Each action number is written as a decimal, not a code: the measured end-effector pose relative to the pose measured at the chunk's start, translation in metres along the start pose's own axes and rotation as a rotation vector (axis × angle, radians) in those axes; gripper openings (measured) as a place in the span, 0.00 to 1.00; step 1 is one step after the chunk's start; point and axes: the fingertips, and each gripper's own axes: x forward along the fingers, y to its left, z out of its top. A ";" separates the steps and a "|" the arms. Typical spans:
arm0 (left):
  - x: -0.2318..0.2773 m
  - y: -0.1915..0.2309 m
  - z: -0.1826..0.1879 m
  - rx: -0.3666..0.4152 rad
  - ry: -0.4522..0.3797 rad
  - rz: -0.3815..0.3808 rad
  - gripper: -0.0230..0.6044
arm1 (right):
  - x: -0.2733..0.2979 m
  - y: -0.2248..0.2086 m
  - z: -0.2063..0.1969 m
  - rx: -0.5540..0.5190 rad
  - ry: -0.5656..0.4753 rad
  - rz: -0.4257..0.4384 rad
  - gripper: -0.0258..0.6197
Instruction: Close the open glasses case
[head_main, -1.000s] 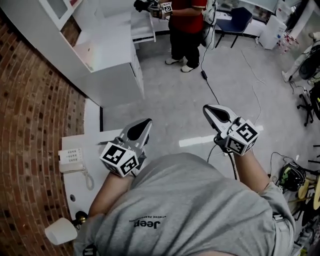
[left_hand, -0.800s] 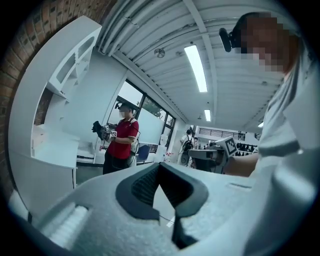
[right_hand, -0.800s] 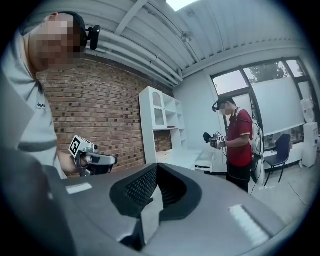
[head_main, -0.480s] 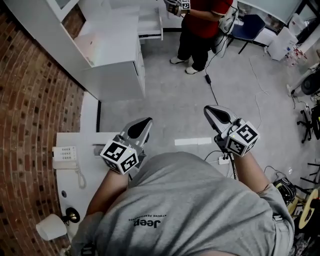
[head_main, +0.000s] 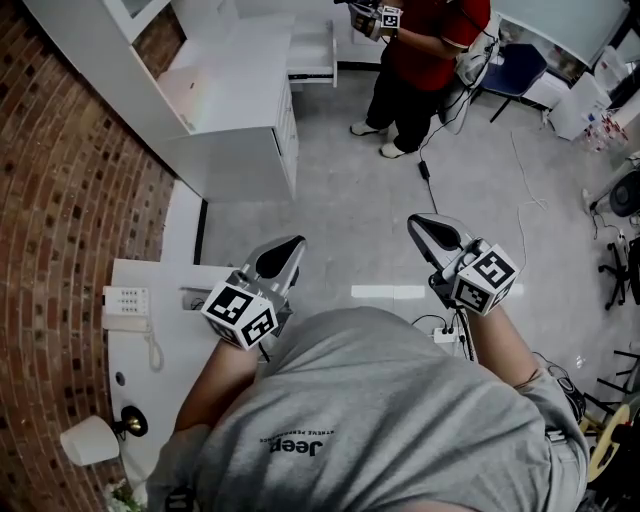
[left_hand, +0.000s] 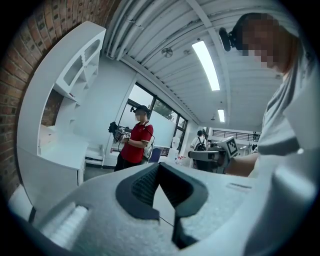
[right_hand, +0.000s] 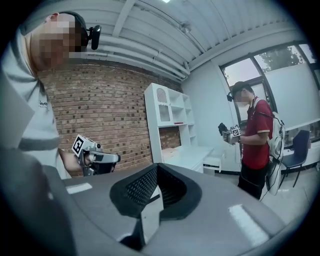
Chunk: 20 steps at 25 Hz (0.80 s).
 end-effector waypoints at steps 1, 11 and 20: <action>0.001 -0.001 0.000 0.000 -0.001 0.000 0.03 | -0.001 0.000 0.000 0.003 0.003 -0.001 0.05; -0.006 -0.015 -0.003 0.105 0.042 -0.039 0.37 | 0.002 0.002 0.006 -0.001 0.008 0.017 0.05; -0.073 0.024 -0.015 0.165 0.084 0.180 0.41 | 0.051 0.036 0.003 -0.015 0.044 0.161 0.05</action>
